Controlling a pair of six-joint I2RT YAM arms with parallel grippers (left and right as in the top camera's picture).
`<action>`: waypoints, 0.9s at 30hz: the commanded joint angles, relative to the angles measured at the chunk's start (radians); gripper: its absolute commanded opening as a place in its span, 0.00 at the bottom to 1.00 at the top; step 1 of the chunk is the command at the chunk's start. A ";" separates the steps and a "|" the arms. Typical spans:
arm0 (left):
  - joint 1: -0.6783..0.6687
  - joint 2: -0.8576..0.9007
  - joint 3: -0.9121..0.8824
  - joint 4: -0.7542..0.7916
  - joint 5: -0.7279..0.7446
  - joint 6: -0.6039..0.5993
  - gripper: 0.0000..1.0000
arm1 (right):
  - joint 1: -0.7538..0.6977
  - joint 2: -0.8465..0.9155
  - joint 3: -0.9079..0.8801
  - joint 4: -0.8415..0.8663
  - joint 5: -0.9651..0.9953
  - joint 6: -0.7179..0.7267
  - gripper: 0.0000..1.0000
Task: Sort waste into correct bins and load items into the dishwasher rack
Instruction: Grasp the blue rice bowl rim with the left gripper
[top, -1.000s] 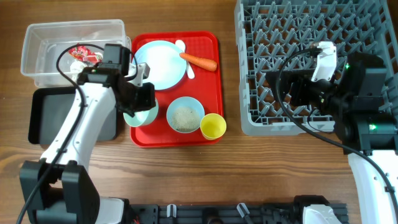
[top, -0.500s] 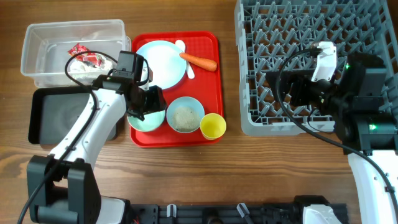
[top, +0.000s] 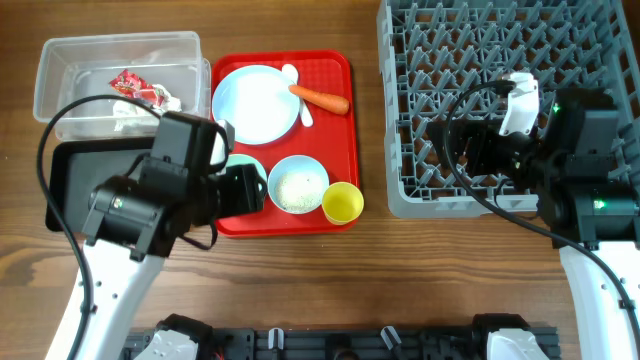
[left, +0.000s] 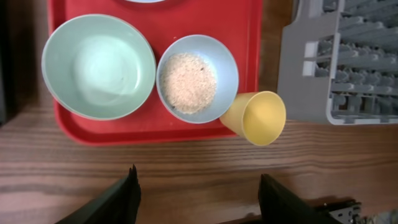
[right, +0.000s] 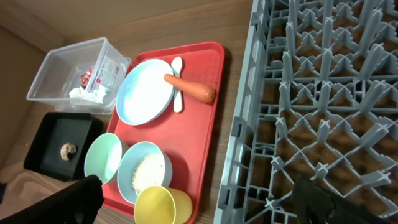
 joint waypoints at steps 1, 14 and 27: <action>-0.119 -0.062 0.010 -0.042 -0.153 -0.138 0.61 | -0.003 0.006 0.019 -0.002 -0.002 0.004 1.00; -0.293 0.051 0.009 -0.024 -0.371 -0.238 0.61 | 0.238 0.164 0.019 0.201 0.034 0.060 0.99; -0.282 0.336 0.009 0.148 -0.384 -0.288 0.58 | 0.382 0.410 0.019 0.394 0.083 0.129 0.96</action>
